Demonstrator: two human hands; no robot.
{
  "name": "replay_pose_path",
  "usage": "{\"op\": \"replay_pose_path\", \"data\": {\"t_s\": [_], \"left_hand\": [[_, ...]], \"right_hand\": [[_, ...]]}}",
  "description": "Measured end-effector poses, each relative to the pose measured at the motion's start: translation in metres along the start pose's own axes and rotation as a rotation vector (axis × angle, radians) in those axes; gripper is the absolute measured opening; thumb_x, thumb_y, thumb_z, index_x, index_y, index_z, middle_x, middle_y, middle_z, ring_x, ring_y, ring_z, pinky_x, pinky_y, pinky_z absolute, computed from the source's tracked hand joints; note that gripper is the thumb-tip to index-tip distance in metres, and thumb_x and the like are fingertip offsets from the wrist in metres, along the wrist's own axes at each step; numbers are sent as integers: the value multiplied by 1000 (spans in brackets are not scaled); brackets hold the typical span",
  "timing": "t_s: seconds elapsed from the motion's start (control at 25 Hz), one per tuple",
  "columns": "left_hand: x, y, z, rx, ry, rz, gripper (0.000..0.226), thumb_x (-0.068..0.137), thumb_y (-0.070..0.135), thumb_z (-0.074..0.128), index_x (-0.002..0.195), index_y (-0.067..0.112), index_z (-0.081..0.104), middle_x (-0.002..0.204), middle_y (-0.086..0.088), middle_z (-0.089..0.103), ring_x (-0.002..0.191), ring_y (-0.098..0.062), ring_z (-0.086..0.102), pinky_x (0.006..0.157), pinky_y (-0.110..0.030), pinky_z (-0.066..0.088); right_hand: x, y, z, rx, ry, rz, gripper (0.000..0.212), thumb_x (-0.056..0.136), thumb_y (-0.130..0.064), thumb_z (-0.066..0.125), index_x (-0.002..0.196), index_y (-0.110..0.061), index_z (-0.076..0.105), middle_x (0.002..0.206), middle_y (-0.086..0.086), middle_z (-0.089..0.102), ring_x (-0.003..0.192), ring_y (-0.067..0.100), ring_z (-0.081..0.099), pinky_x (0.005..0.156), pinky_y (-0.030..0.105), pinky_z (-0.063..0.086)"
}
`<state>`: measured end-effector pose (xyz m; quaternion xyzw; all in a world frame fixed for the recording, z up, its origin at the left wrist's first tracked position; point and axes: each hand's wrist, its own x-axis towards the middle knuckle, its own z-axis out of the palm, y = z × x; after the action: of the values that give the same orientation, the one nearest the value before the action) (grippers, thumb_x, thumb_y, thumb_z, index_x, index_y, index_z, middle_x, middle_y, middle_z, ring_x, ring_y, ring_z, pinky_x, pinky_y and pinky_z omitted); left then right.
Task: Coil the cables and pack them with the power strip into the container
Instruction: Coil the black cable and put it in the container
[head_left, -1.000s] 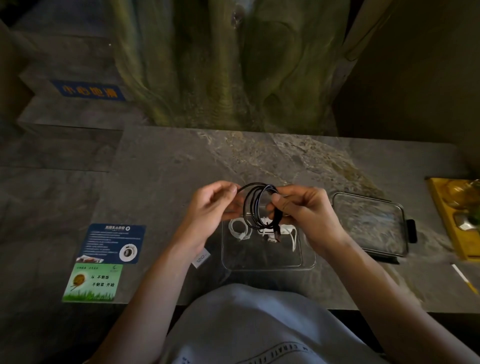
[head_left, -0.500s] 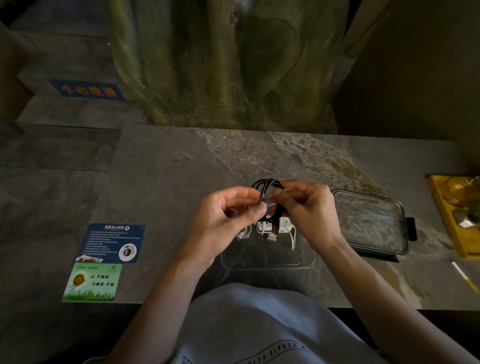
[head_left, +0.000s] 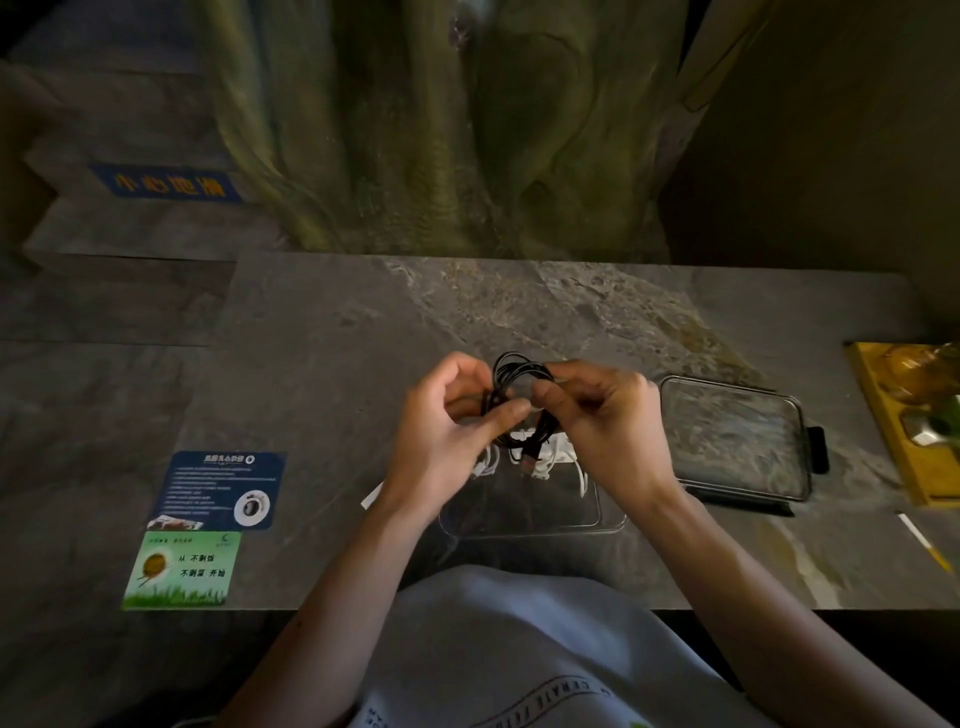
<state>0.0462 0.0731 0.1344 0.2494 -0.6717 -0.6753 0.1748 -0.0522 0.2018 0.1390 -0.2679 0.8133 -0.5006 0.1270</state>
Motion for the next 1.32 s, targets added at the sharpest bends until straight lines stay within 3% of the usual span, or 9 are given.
{"op": "replay_pose_path", "data": {"t_s": [0.16, 0.28, 0.4, 0.52, 0.64, 0.72, 0.88, 1.16, 1.32], "left_hand": [[8, -11, -11, 233, -11, 37, 38, 73, 20, 81, 94, 30, 52, 85, 3, 67, 77, -9, 66, 67, -28, 54], [12, -15, -12, 419, -96, 107, 31, 80, 9, 70, 102, 27, 58, 90, 8, 70, 87, -2, 66, 77, -32, 55], [15, -11, -17, 371, -200, 101, 28, 78, 2, 65, 100, 20, 66, 84, 3, 74, 85, -7, 70, 80, -35, 56], [19, -6, -31, 231, -343, -25, 29, 77, 12, 77, 104, 18, 68, 94, -5, 75, 90, -15, 71, 83, -38, 56], [20, -2, -48, 87, -532, -154, 27, 73, 19, 74, 99, 20, 72, 98, -2, 76, 92, -11, 70, 80, -23, 54], [21, -5, -54, 46, -594, -155, 18, 73, 15, 70, 91, 13, 73, 86, 3, 76, 81, -3, 69, 72, -14, 51], [24, -16, -60, 91, -531, -142, 14, 73, 14, 68, 85, 17, 76, 68, 4, 72, 60, -1, 59, 61, -13, 48], [33, -44, -57, 287, -333, -125, 12, 84, 6, 68, 93, 12, 73, 72, 4, 73, 65, -1, 65, 68, -20, 54], [26, -79, -34, 239, -247, -224, 12, 88, 1, 63, 97, 6, 69, 79, -3, 70, 61, 0, 64, 66, -18, 55]], "right_hand": [[-4, 1, 5, 9, -59, -42, 12, 87, -23, 72, 93, -33, 74, 69, -6, 75, 64, 11, 73, 66, 43, 59], [-6, -1, 9, 18, -111, -38, 10, 87, -30, 71, 90, -39, 72, 68, -8, 75, 64, 8, 73, 66, 44, 59], [-3, 0, 7, 67, -122, -16, 12, 87, -25, 71, 88, -37, 74, 70, -7, 76, 67, 10, 74, 68, 46, 59], [0, 2, 4, 161, -156, 45, 8, 87, -19, 71, 92, -24, 76, 74, -1, 77, 71, 18, 75, 71, 49, 60], [1, 4, 3, 234, -184, 126, 8, 88, -10, 69, 93, -11, 75, 75, 7, 77, 70, 24, 75, 71, 49, 61], [2, 6, 1, 278, -200, 173, 8, 88, -6, 68, 94, -5, 74, 75, 13, 75, 69, 27, 73, 70, 48, 61], [9, 11, -9, 297, -222, 204, 7, 86, -5, 70, 92, -3, 74, 75, 14, 75, 71, 29, 74, 72, 47, 61], [12, 37, -1, 243, -226, 283, 8, 85, -7, 73, 85, -15, 74, 79, 13, 76, 76, 31, 74, 73, 45, 60], [10, 66, 8, 299, -215, 438, 9, 85, 1, 69, 83, -8, 70, 70, 5, 73, 65, 17, 72, 60, 31, 60]]}}
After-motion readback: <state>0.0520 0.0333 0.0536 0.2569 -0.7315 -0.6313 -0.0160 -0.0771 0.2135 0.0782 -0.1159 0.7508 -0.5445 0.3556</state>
